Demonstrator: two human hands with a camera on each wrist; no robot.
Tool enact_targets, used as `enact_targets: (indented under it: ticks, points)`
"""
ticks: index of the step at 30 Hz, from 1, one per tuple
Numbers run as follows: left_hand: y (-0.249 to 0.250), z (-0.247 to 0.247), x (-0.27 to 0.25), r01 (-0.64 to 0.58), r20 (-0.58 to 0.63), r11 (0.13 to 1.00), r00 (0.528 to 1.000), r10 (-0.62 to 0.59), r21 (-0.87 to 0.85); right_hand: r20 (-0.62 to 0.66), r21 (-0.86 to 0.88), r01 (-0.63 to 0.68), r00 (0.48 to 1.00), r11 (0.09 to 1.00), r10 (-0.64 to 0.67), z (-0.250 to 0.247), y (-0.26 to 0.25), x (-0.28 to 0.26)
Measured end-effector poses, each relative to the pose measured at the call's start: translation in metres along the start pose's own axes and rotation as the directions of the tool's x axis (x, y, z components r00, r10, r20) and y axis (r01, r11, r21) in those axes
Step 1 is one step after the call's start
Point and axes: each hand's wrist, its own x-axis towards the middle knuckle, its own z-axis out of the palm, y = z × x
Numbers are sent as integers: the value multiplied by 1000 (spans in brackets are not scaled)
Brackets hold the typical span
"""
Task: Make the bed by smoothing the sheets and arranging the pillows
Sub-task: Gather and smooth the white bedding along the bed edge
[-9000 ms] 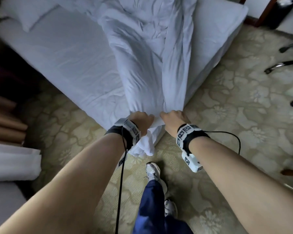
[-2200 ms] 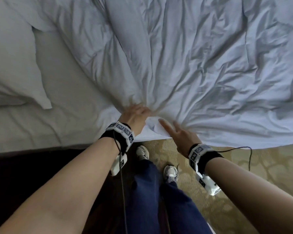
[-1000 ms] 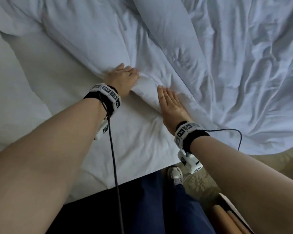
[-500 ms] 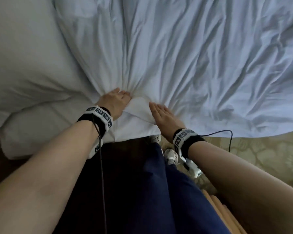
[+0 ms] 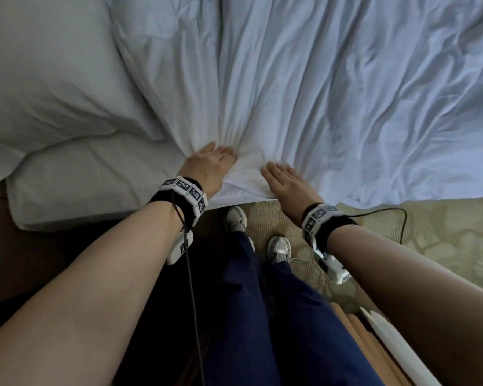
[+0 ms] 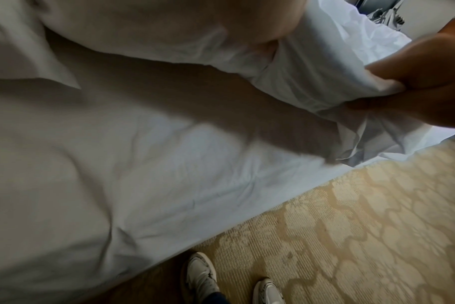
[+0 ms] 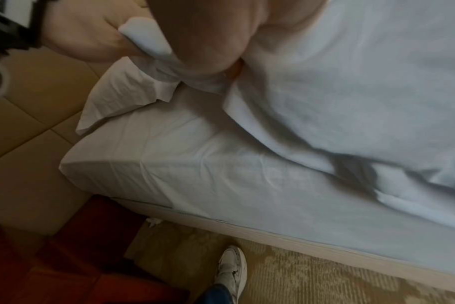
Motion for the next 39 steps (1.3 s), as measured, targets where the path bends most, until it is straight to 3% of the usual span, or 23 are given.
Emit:
enact_targets:
  ticks: [6, 8, 11, 16, 20, 24, 28, 32, 36, 39]
  points:
    - [14, -3, 4, 24, 46, 999, 999, -25, 21, -10, -24, -9, 1000, 1000, 9, 2, 7, -6]
    - [16, -2, 4, 41, 131, 997, 990, -49, 61, 39, -53, -21, 999, 998, 23, -4, 5, -10]
    - [2, 5, -5, 38, 241, 991, 968, -69, 132, -12, -146, -39, 999, 989, 38, -4, -4, -4]
    - [-68, -17, -9, 72, 121, 927, 985, -124, 367, -5, -166, -18, 1000, 986, 18, -23, -44, 50]
    - [-135, -61, 16, 107, 141, 891, 972, -187, 440, -56, -85, -15, 998, 996, 11, -38, -84, 113]
    - [-189, -71, 49, 18, 240, 858, 957, -163, 513, -14, -48, -2, 1000, 999, 2, -30, -118, 167]
    - [-225, -66, 81, -113, 313, 847, 947, -65, 519, 34, -58, -174, 984, 983, 176, -11, -134, 216]
    - [-259, -68, 122, -241, 233, 874, 961, 152, 422, -21, -44, -407, 913, 912, 406, -7, -129, 266]
    - [-296, -93, 158, -383, 220, 812, 923, 316, 440, -140, -22, -480, 870, 877, 472, -5, -123, 308]
    - [-320, -109, 177, -457, 205, 796, 889, 409, 397, -175, -10, -454, 878, 891, 446, -4, -119, 329]
